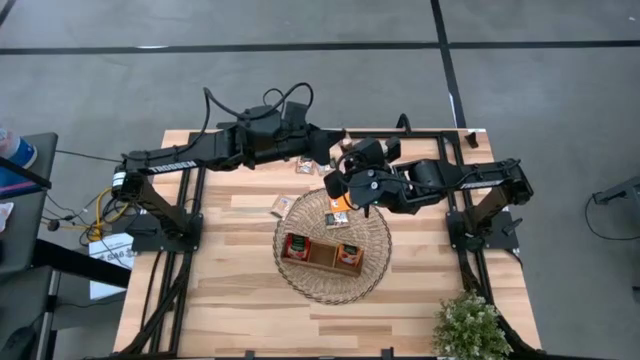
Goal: Pick & Place Tea
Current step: Put the brown tea bag into the middle section of the wooden organizer
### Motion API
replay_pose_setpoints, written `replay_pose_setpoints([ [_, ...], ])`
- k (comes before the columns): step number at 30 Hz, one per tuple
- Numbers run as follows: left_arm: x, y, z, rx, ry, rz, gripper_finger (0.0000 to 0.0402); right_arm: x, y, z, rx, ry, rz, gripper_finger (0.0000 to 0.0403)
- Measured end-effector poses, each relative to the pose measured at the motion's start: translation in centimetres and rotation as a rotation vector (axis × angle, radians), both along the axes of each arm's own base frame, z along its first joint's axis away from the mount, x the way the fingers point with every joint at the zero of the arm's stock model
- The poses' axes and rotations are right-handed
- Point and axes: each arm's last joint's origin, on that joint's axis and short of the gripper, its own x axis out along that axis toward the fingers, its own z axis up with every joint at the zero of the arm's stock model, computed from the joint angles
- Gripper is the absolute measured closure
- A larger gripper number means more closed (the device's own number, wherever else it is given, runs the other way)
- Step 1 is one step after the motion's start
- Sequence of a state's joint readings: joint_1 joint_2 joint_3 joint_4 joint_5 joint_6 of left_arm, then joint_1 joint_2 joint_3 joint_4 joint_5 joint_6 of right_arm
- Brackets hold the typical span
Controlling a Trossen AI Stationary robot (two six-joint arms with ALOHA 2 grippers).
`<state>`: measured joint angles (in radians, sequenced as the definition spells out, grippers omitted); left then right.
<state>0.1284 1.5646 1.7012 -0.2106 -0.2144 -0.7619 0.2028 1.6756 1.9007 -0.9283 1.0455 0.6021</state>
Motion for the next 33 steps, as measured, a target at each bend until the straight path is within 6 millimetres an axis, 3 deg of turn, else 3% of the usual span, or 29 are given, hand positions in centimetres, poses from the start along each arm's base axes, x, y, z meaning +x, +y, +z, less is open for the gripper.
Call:
replay_pose_setpoints([
  [8, -0.4, -0.2, 0.2, 0.09, 0.041, -0.072, 0.0391, 0.0, 0.3, 0.0, 0.019, 0.016, 0.045, 0.0401],
  [16, -3.5, -0.7, 1.7, 0.274, 0.119, -0.154, 0.0305, -0.2, 1.7, -0.1, 0.04, 0.076, 0.175, 0.0402],
  [24, -7.3, -2.4, 1.9, 0.516, 0.229, -0.604, 0.023, -0.5, 2.9, 0.7, 0.115, 0.137, 0.482, 0.0402],
  [28, -7.5, -3.3, 1.7, 0.618, 0.217, -0.739, 0.0219, -0.2, 3.0, 1.2, 0.16, 0.123, 0.618, 0.0402],
  [33, -6.6, -4.3, 1.2, 0.691, 0.228, -0.761, 0.0218, 0.2, 2.7, 1.6, 0.18, 0.082, 0.709, 0.0403],
])
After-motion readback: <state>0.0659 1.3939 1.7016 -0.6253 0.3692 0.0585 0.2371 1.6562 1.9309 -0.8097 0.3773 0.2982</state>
